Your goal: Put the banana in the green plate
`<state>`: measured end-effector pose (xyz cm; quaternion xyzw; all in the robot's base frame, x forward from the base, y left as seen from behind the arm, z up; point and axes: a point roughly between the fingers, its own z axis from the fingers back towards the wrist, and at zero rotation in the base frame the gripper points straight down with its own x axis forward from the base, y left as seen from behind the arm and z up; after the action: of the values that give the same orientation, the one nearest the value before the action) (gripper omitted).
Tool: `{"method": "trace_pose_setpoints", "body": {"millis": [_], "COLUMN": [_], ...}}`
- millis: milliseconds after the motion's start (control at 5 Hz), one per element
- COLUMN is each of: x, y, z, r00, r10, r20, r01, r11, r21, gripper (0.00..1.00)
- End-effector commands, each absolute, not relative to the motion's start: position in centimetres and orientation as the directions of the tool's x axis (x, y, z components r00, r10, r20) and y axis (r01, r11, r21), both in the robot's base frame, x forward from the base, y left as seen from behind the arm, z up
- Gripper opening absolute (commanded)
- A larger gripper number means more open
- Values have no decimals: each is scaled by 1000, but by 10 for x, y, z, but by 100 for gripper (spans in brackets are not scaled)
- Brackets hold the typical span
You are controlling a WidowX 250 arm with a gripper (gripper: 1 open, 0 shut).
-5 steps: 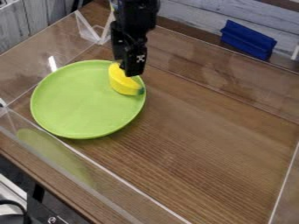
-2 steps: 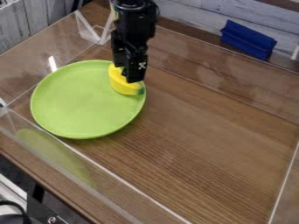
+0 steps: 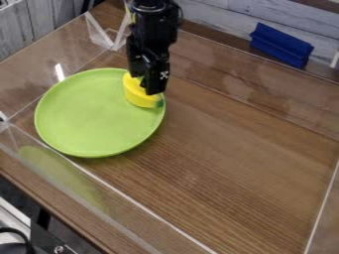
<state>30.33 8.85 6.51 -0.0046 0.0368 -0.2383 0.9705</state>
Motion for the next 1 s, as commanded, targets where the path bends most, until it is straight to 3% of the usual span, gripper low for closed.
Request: {"method": "trace_pose_setpoints", "body": {"millis": [0, 400, 800], "x": [303, 297, 301], "y": [90, 92, 97], "z": [79, 59, 48], "r00": [892, 942, 926], "r10": [-450, -334, -376], "r20": [-36, -35, -36], "r01": [451, 334, 376], "r11": [893, 942, 927], "r21": [4, -3, -4], "gripper": [100, 100, 100]}}
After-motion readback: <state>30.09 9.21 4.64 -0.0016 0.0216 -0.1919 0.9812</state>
